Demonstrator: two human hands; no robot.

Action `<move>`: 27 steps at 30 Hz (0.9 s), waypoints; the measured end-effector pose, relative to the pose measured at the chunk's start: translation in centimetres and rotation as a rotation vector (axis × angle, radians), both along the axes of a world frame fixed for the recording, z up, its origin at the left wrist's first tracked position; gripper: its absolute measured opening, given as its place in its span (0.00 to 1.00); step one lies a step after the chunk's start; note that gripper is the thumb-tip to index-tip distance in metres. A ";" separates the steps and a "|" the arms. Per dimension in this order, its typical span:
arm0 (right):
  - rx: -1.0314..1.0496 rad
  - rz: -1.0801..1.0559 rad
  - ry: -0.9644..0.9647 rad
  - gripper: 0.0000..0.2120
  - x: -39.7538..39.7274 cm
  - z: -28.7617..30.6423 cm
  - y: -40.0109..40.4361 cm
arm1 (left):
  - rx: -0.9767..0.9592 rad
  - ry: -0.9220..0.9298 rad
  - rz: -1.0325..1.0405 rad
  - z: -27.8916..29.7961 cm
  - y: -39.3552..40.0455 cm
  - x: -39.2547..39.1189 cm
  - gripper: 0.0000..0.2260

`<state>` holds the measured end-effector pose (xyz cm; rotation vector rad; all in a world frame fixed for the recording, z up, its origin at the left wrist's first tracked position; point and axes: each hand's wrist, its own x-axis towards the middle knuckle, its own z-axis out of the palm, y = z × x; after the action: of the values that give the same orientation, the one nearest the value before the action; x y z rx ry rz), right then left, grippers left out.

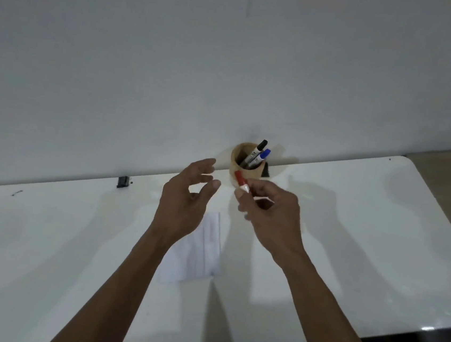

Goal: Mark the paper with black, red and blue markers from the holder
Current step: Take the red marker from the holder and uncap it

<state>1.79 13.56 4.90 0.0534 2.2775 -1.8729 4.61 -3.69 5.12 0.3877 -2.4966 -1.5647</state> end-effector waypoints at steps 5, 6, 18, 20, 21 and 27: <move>0.152 0.285 0.010 0.04 4.3 0.9 -2.7 | 0.014 -0.061 -0.125 2.3 -3.4 5.5 0.10; 0.143 0.312 0.004 0.05 5.1 1.1 -3.3 | 0.034 -0.082 -0.119 2.2 -4.0 6.5 0.08; -0.194 0.148 -0.167 0.13 12.2 1.5 -6.4 | 0.286 -0.096 0.047 -0.4 -10.1 17.0 0.07; -0.399 0.030 -0.268 0.13 13.6 1.1 -7.5 | 0.223 -0.093 0.036 -0.8 -10.1 17.7 0.07; -0.473 -0.003 -0.310 0.12 14.3 0.9 -8.1 | 0.198 -0.086 0.026 -0.9 -10.0 18.0 0.06; -0.366 0.095 -0.315 0.07 16.5 -0.8 -10.4 | 0.126 -0.135 -0.039 -1.7 -9.5 19.3 0.02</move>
<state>18.31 3.18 4.06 0.1703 1.6835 -2.0323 23.94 -13.19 3.42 0.4798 -2.5254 -1.7727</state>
